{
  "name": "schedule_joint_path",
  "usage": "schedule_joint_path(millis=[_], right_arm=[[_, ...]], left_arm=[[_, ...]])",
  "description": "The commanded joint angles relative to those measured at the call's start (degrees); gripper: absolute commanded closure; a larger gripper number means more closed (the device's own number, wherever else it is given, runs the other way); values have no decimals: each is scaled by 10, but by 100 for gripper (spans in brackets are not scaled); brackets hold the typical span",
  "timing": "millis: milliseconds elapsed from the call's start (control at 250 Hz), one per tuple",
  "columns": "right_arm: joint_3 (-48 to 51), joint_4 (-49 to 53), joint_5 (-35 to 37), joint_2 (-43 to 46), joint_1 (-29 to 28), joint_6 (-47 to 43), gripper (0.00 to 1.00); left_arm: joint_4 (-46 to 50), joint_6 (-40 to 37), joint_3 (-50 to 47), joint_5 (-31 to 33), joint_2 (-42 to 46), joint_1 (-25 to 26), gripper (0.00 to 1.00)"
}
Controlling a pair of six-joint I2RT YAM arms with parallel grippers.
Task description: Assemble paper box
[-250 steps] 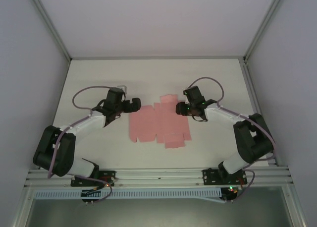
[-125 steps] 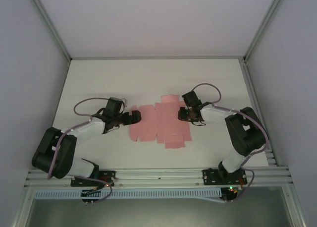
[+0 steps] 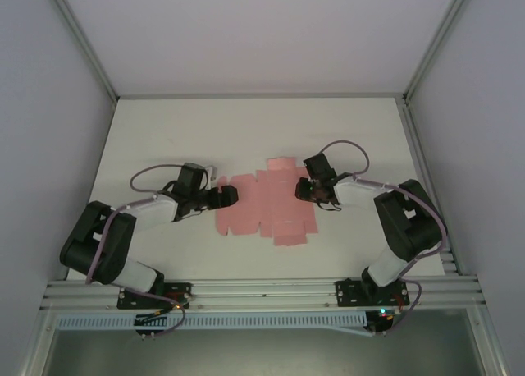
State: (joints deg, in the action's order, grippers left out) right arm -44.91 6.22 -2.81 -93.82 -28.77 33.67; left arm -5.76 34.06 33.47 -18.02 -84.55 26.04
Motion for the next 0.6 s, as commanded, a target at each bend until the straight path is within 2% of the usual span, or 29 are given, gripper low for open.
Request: schedule_joint_path(millis=[0, 136, 295, 355, 495, 595], right_arm=[[35, 50, 0, -18, -3, 13, 71], [39, 51, 10, -17, -3, 16, 72], [35, 52, 6, -20, -3, 13, 72], [35, 52, 4, -21, -3, 11, 72], [36, 48, 2, -27, -3, 11, 72], [41, 32, -12, -26, -3, 11, 72]], left_arm=[[27, 3, -1, 20, 0, 1, 14], [58, -6, -6, 55, 34, 2, 12], [81, -7, -5, 70, 25, 2, 12], [66, -8, -9, 60, 23, 5, 12], [-9, -2, -21, -15, 5, 13, 20], [-45, 5, -24, -44, -5, 16, 24]])
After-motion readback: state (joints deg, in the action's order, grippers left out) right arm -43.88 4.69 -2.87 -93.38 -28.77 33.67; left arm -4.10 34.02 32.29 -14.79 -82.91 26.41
